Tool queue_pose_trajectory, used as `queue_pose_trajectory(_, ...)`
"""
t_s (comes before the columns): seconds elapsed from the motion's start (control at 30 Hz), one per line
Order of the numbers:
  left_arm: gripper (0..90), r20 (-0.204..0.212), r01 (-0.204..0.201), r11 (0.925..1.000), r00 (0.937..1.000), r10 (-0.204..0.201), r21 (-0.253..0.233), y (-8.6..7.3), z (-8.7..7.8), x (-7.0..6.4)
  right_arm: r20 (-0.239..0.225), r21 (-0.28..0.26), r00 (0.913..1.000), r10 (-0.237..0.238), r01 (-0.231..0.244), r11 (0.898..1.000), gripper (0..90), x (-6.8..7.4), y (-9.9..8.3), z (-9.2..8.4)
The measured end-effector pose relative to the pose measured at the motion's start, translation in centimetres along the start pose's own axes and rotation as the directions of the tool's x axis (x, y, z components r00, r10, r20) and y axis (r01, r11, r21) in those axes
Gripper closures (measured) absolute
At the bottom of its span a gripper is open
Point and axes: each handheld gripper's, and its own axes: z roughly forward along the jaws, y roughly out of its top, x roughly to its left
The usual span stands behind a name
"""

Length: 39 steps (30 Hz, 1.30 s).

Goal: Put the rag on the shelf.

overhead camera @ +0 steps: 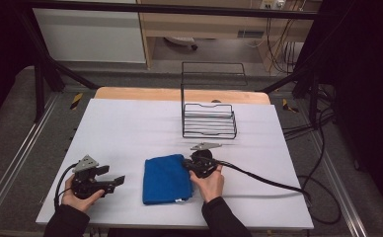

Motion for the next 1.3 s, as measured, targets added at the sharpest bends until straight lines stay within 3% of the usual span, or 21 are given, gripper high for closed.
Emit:
queue_pose_trajectory(0.13, 17.4, 0.000, -0.004, 1.0000, 1.0000, 0.004, 0.000, 0.0, 0.1, -0.2, 0.036, -0.008, 0.9992, 0.017, -0.016, 1.000, 86.1, -0.7, -0.3, -0.7)
queue_pose_trajectory(0.37, 13.6, 0.004, -0.019, 0.9998, 0.9998, 0.019, 0.012, 0.0, 0.3, -0.3, 0.076, 0.007, 0.9971, 0.004, -0.005, 1.000, 85.8, -2.3, -0.8, -1.0)
queue_pose_trajectory(0.6, 9.9, 0.008, -0.011, 0.9996, 0.9999, 0.011, 0.025, 0.2, 0.6, -0.4, 0.061, 0.018, 0.9980, -0.017, 0.016, 1.000, 81.8, -3.2, -1.3, -0.4)
queue_pose_trajectory(0.77, 9.6, 0.007, -0.020, 0.9994, 0.9998, 0.020, 0.028, 1.0, 0.8, -0.7, 0.034, -0.041, 0.9986, -0.041, 0.042, 0.998, 60.3, -3.9, -0.9, -1.4)
queue_pose_trajectory(0.93, 9.0, 0.006, -0.041, 0.9984, 0.9991, 0.041, 0.037, 2.4, 1.3, -1.4, 0.019, -0.062, 0.9954, -0.094, 0.095, 0.994, 41.9, -5.1, -0.3, -3.3)
queue_pose_trajectory(1.0, 9.0, 0.009, -0.058, 0.9975, 0.9983, 0.058, 0.040, 3.1, 1.7, -2.0, 0.006, -0.076, 0.9956, -0.094, 0.094, 0.993, 33.1, -5.5, -0.2, -3.9)
queue_pose_trajectory(1.3, 10.1, 0.030, -0.097, 0.9945, 0.9949, 0.096, 0.041, 6.2, 4.3, -3.9, -0.039, -0.097, 0.9952, -0.090, 0.086, 0.992, 12.1, -7.1, -0.8, -5.6)
